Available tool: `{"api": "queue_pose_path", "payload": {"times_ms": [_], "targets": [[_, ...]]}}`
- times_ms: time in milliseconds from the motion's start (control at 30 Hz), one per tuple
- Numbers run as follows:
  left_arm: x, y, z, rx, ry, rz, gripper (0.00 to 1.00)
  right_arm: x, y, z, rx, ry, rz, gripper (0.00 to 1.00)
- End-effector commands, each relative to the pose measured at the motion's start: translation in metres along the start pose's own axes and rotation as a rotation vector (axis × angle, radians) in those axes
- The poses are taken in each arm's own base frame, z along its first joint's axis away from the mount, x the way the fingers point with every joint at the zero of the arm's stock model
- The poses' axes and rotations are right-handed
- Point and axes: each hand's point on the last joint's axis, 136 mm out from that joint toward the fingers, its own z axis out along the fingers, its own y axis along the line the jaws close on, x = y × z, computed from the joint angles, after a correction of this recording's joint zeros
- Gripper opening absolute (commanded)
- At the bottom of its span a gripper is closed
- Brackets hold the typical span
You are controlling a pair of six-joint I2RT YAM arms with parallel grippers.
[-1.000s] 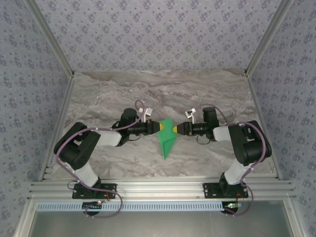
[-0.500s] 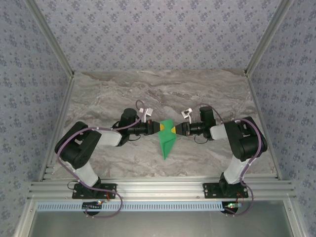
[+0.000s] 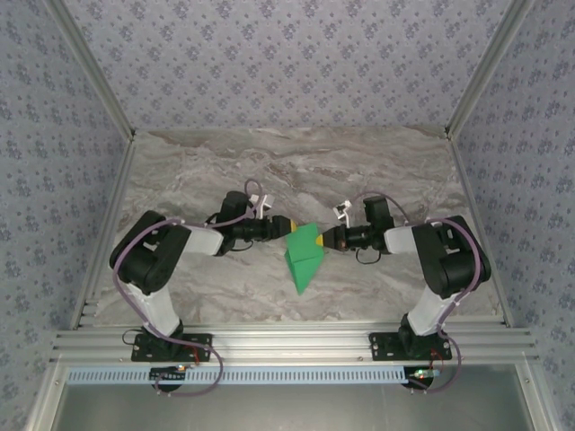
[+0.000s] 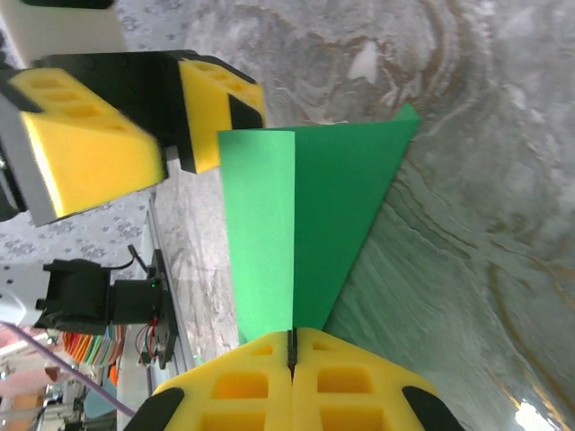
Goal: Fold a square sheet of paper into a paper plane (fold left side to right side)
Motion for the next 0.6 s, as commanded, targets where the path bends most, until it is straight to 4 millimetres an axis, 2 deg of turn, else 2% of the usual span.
{"api": "queue_pose_path", "payload": {"times_ms": [0, 167, 267, 367, 567], "targets": [[-0.01, -0.005, -0.019, -0.108, -0.03, 0.096, 0.65, -0.004, -0.005, -0.003, 0.081, 0.001, 0.087, 0.0], [-0.012, -0.015, -0.064, -0.275, -0.113, 0.197, 0.71, -0.011, 0.0, -0.001, 0.117, -0.015, 0.151, 0.0], [0.005, -0.033, -0.082, -0.335, -0.11, 0.295, 0.7, -0.015, 0.006, 0.005, 0.151, -0.011, 0.17, 0.0], [0.032, -0.054, -0.083, -0.342, -0.07, 0.382, 0.68, -0.019, 0.013, 0.014, 0.174, -0.012, 0.182, 0.0], [0.082, -0.057, -0.06, -0.389, 0.016, 0.416, 0.68, -0.018, 0.015, 0.03, 0.255, 0.035, 0.261, 0.0]]}}
